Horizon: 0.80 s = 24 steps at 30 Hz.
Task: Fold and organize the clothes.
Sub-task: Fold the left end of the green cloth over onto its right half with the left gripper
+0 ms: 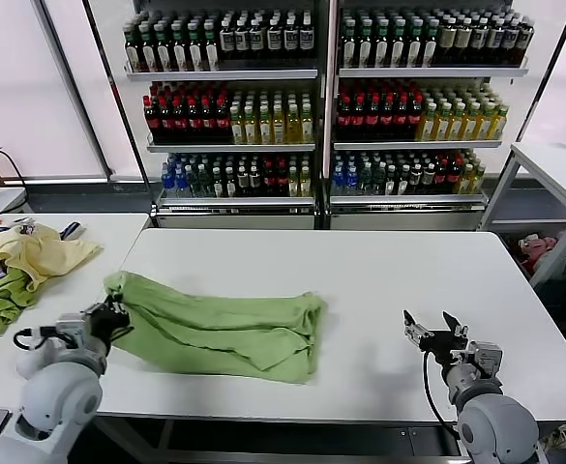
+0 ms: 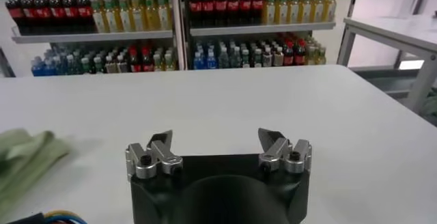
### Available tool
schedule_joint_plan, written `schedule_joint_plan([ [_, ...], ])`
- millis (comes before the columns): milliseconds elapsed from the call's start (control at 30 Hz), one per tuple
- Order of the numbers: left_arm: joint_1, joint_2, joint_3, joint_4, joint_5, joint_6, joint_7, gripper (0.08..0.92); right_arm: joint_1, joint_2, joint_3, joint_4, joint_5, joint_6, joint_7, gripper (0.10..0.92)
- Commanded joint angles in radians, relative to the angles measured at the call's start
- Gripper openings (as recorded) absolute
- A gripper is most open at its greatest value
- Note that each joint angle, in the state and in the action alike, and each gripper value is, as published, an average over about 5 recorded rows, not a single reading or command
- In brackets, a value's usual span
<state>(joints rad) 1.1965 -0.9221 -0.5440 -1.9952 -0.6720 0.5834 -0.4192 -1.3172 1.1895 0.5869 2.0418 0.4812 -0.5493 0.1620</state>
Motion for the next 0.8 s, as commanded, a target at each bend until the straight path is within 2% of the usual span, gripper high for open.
schedule_joint_plan([
  [33,-0.016,-0.019,-0.034,-0.208,-0.332,-0.003,-0.026,0.127,-0.002,0.002,-0.001,0.001,-0.001,0.003,0.001,0.823],
  [167,-0.021,-0.103,0.069,-0.271,-0.409,-0.005,-0.043,0.127,-0.007,0.007,-0.001,0.003,-0.005,0.005,0.001,0.823],
  [333,-0.058,-0.170,0.180,-0.241,-0.420,-0.003,-0.051,0.127,-0.016,0.005,0.001,0.000,-0.008,0.011,-0.001,0.823],
  [567,-0.155,-0.220,0.368,-0.102,-0.216,-0.001,-0.054,0.127,-0.018,0.002,0.004,-0.002,-0.009,0.015,-0.003,0.823],
  [800,-0.218,-0.233,0.529,-0.030,-0.050,0.000,-0.067,0.127,-0.014,0.002,0.004,-0.005,-0.009,0.016,-0.004,0.823],
])
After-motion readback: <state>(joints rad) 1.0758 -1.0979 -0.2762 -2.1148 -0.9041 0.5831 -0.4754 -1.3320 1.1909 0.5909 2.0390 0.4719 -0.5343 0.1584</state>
